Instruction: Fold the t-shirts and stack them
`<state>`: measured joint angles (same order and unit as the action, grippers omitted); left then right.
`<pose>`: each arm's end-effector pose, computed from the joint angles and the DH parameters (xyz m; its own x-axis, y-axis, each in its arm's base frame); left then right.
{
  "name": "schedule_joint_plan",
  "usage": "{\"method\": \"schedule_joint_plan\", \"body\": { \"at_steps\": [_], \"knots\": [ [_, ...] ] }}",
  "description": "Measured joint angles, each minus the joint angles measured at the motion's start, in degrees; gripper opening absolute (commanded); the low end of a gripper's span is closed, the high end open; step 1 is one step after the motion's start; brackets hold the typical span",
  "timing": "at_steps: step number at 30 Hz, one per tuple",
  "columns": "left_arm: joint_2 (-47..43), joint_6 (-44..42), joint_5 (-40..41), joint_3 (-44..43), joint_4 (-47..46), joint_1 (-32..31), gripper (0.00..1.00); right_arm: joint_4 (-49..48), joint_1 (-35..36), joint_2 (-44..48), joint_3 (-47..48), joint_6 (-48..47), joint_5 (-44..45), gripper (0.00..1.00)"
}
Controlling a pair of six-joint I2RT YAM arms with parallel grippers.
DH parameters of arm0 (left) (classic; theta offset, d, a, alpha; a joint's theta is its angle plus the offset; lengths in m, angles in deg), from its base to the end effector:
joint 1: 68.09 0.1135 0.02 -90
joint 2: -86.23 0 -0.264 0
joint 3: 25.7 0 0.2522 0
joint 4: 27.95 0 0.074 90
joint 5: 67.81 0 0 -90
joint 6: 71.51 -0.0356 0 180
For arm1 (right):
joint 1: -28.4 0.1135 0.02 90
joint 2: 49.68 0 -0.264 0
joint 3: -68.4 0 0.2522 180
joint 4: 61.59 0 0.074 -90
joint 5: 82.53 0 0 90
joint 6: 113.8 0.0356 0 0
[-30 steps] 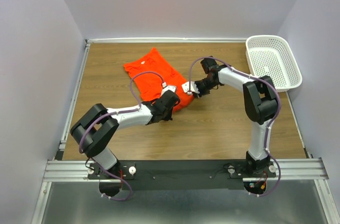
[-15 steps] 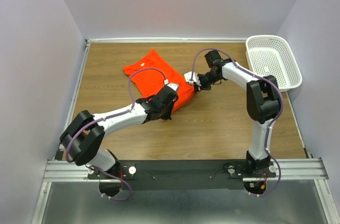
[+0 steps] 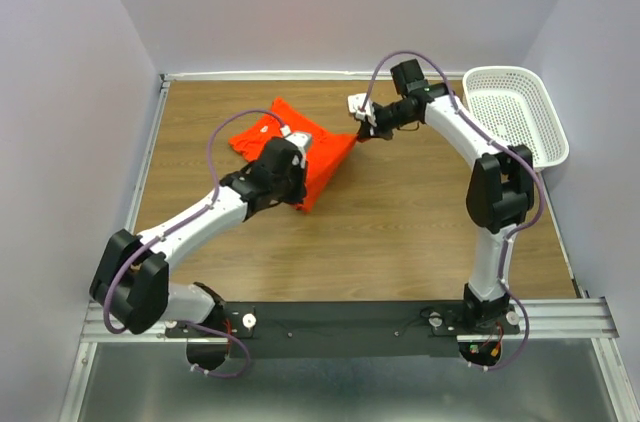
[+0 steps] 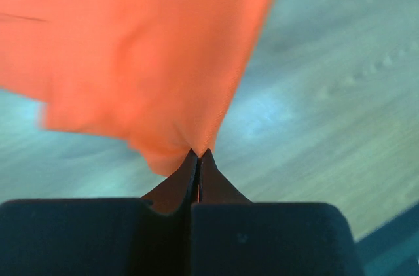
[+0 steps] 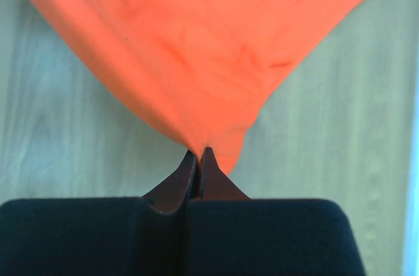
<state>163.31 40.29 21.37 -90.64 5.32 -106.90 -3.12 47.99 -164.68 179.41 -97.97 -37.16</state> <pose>0.2213 -0.1787 0.2397 -0.7509 0.1274 -0.6480 0.3830 0.8833 -0.2702 0.3959 0.1674 0.2471 0.2961 -0.6214 -0.7254 -0.9522 -0.1328 -0.2749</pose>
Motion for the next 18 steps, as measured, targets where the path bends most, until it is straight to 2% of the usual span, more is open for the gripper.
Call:
{"method": "schedule_joint_plan", "body": {
  "at_steps": [7,15,18],
  "knots": [
    [-0.94,-2.91,-3.65,-2.23,-1.29,12.24,0.00,0.26,1.20,-7.23,16.28,6.08,-2.19,0.01],
    [2.82,-4.90,-5.03,-6.95,-1.38,18.80,0.00,-0.85,4.76,-22.71,34.62,12.33,0.52,0.00],
    [3.76,-5.29,-4.98,-8.31,-1.14,21.05,0.00,-5.44,6.08,-26.47,38.10,16.52,2.71,0.01]
  ]
}}
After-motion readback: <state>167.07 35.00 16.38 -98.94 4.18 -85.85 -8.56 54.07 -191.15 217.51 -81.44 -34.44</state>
